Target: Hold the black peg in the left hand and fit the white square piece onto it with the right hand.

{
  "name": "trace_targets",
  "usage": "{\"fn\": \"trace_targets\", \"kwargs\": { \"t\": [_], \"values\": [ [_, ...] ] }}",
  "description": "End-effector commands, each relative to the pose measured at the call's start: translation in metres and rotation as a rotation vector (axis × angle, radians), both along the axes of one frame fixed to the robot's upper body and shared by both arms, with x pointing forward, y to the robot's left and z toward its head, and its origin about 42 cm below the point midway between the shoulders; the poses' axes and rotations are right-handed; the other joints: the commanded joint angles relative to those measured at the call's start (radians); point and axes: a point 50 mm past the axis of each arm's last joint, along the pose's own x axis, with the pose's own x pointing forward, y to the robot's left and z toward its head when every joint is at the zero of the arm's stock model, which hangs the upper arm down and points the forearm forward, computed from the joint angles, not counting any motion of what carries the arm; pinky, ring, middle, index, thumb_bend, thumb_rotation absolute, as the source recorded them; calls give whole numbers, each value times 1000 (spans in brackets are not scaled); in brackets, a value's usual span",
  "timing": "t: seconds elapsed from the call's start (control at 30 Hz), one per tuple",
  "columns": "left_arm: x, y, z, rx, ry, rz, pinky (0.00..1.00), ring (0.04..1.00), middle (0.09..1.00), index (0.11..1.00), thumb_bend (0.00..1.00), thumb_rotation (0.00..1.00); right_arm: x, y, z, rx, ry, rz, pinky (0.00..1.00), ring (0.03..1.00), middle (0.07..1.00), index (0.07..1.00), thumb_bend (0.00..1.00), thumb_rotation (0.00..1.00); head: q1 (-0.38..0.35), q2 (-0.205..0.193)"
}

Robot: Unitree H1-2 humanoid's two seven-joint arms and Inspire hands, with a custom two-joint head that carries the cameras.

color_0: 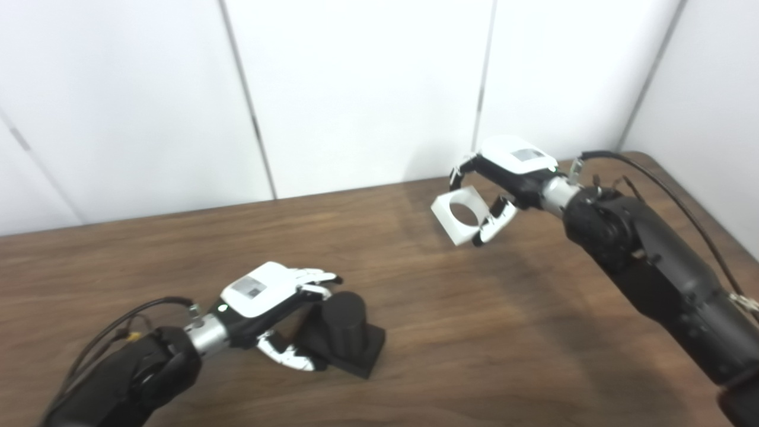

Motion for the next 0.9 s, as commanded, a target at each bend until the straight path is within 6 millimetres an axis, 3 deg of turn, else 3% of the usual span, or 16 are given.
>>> {"fn": "trace_targets", "kwargs": {
  "t": [0.0, 0.4, 0.87],
  "values": [
    [-12, 11, -38, 215, 83, -2, 774, 884, 899, 625, 917, 176, 0, 7, 32, -1, -97, 66, 877, 882, 811, 481, 521, 133, 28, 4],
    [-7, -10, -36, 195, 75, -2, 797, 901, 912, 627, 904, 224, -17, 33, 50, 3, -130, 238, 884, 882, 810, 480, 522, 133, 136, 51],
    [-7, -10, -34, 195, 72, 6, 784, 904, 917, 623, 896, 229, -31, 60, 62, 43, -110, 369, 859, 872, 803, 479, 520, 134, 133, 58]
  ]
}}
